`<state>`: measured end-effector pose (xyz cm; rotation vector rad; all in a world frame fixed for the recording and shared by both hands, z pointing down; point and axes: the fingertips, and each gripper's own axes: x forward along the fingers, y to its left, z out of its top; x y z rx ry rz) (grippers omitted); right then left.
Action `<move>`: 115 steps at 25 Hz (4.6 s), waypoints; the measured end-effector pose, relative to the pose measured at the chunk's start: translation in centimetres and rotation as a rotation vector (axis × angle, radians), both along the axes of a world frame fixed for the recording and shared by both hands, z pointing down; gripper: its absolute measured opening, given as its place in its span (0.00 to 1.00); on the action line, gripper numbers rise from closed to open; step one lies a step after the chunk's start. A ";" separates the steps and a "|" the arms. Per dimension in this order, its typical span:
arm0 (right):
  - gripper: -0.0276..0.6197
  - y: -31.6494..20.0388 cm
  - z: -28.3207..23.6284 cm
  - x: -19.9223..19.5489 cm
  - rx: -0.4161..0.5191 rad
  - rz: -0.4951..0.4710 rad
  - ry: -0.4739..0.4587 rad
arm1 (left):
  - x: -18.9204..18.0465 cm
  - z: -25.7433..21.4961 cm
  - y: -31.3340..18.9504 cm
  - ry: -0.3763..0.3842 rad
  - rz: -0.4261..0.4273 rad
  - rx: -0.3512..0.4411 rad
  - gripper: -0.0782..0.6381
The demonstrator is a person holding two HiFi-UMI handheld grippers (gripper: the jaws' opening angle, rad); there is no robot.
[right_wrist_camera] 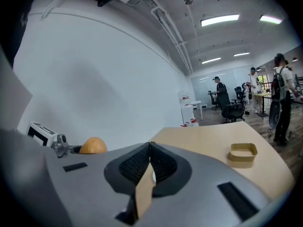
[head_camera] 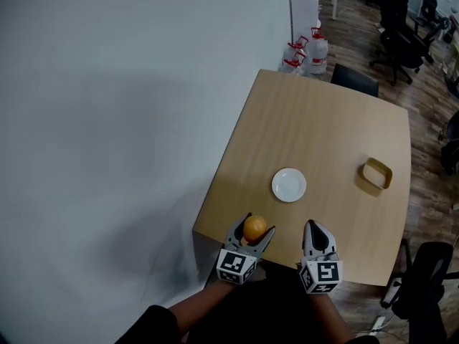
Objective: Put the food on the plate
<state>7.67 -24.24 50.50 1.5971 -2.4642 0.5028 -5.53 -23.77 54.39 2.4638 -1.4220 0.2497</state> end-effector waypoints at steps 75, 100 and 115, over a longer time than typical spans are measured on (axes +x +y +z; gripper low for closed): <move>0.14 -3.6 10.6 2.9 -0.186 -0.071 0.050 | 8.1 22.8 -16.7 -0.301 0.172 -0.307 0.56; 0.14 4.1 8.3 6.4 -0.117 0.083 0.119 | 6.3 20.2 -8.8 -0.202 0.140 -0.259 0.56; 0.14 12.3 3.3 2.4 -0.058 0.070 0.073 | 1.4 5.9 6.4 0.093 0.061 -0.139 0.56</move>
